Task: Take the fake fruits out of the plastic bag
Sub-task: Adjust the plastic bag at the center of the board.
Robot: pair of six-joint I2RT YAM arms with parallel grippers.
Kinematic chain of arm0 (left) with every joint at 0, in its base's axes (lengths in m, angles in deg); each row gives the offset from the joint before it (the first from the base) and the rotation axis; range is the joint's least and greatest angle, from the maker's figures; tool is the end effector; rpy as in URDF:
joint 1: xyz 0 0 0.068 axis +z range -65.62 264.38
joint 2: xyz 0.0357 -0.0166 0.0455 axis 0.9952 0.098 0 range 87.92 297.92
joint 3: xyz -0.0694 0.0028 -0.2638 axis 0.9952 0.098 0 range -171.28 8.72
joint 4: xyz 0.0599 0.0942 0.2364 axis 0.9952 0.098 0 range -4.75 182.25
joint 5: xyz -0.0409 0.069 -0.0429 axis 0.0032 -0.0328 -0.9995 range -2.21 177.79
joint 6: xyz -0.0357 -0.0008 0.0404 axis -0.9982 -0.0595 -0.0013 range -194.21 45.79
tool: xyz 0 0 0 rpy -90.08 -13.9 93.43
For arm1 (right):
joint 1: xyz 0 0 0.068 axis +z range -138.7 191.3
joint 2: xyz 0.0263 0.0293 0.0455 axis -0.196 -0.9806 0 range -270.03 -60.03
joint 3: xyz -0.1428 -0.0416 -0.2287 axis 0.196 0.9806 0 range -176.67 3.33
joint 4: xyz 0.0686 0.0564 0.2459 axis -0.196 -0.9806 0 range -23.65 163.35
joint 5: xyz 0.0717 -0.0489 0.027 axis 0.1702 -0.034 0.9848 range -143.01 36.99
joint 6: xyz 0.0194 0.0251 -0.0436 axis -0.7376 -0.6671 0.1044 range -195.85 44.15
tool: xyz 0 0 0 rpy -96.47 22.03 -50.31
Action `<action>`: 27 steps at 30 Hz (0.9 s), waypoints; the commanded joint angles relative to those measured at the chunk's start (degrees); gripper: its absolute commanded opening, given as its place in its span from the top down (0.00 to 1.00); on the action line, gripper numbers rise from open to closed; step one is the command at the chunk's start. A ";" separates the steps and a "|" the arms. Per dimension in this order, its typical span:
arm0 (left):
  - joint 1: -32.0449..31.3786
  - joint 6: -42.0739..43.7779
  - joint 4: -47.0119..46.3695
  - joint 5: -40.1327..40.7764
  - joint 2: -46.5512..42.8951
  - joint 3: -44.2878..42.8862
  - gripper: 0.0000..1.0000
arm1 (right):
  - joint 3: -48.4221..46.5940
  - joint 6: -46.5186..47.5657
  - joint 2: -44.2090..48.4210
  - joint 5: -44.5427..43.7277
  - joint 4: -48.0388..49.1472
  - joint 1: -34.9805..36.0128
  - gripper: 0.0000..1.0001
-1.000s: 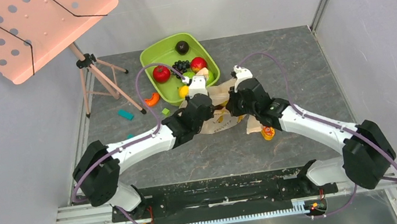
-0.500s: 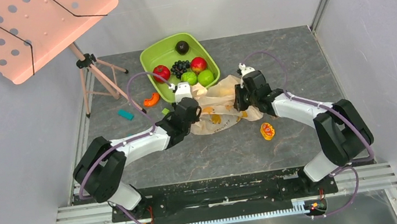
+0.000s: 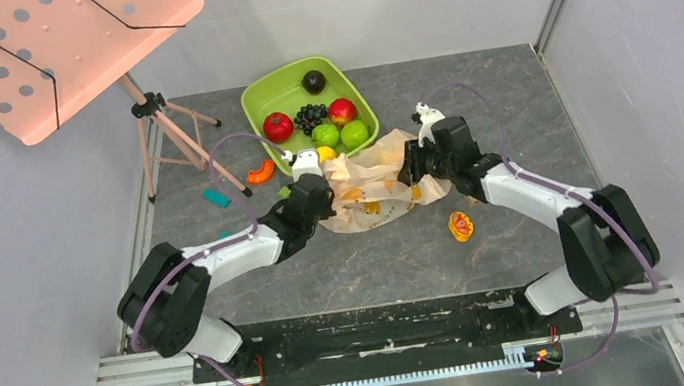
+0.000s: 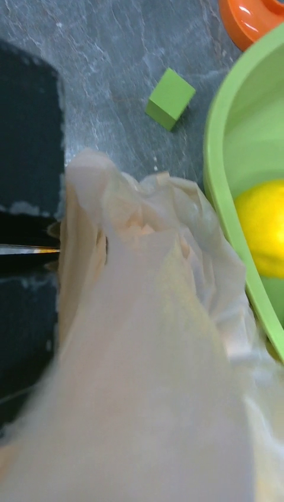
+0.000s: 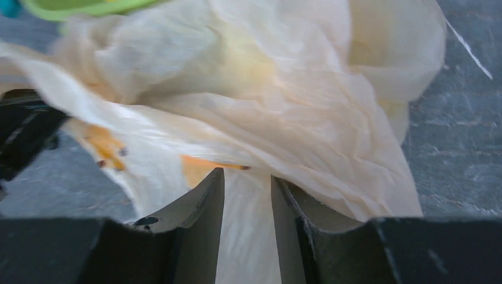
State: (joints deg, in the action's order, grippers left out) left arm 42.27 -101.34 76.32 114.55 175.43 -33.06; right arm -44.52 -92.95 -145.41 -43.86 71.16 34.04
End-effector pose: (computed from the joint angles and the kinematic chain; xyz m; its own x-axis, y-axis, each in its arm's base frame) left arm 0.2387 -0.1941 0.1802 -0.5465 -0.0548 -0.8357 0.0921 0.9879 -0.1250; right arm 0.2870 0.1263 0.2052 -0.7087 0.0177 -0.7053 -0.2993 0.8977 0.3233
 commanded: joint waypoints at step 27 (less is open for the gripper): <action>-4.27 1.77 -7.30 -14.98 4.54 -12.55 0.98 | -9.99 -1.94 -3.04 4.74 0.42 9.41 0.90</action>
State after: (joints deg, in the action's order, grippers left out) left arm 38.01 -101.54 71.78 99.23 177.98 -43.34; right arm -54.32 -93.83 -147.64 -37.09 69.04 42.50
